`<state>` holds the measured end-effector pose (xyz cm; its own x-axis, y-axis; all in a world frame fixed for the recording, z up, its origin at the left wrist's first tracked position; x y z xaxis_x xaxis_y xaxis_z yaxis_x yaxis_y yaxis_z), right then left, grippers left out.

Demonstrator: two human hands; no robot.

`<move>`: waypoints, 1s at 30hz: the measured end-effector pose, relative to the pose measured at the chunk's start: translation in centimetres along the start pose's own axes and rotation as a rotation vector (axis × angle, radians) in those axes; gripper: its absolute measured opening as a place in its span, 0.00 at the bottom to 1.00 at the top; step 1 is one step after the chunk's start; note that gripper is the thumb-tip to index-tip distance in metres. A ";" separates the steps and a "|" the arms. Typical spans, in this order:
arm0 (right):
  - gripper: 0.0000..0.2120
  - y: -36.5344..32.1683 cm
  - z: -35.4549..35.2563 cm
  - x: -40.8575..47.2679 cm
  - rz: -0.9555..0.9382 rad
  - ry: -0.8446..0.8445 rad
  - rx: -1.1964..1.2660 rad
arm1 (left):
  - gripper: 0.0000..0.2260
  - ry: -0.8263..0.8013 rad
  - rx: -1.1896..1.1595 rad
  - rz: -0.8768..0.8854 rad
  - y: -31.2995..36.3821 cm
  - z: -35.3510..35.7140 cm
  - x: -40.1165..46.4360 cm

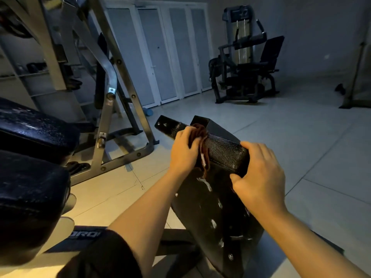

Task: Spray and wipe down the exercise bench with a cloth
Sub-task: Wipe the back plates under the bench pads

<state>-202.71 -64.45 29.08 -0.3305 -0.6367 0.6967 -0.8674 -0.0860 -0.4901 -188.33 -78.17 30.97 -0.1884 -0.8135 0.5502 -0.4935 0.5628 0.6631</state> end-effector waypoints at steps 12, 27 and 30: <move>0.39 0.2 -0.4 -0.2 0.026 -0.027 0.112 | 0.14 -0.174 0.079 0.548 7.4 2.6 -5.5; 0.44 1.0 -0.5 -0.1 0.016 -0.129 0.154 | 0.10 0.025 0.000 0.282 3.2 0.2 -3.5; 0.44 1.0 -0.2 -0.1 0.019 -0.133 0.131 | 0.07 0.160 -0.042 0.005 -0.8 -1.2 -1.9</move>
<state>-203.65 -64.28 28.59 -0.2867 -0.7339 0.6158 -0.8028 -0.1667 -0.5725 -186.53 -76.90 29.97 -0.0519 -0.7786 0.6253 -0.4559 0.5756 0.6789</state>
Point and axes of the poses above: each hand's wrist, its own x-axis towards the middle knuckle, its own z-axis out of the palm, y = z × x, the point moved 10 cm from there along x, towards the middle knuckle, and after that the axes turned 2 degrees about -z, right-handed, at the moved point
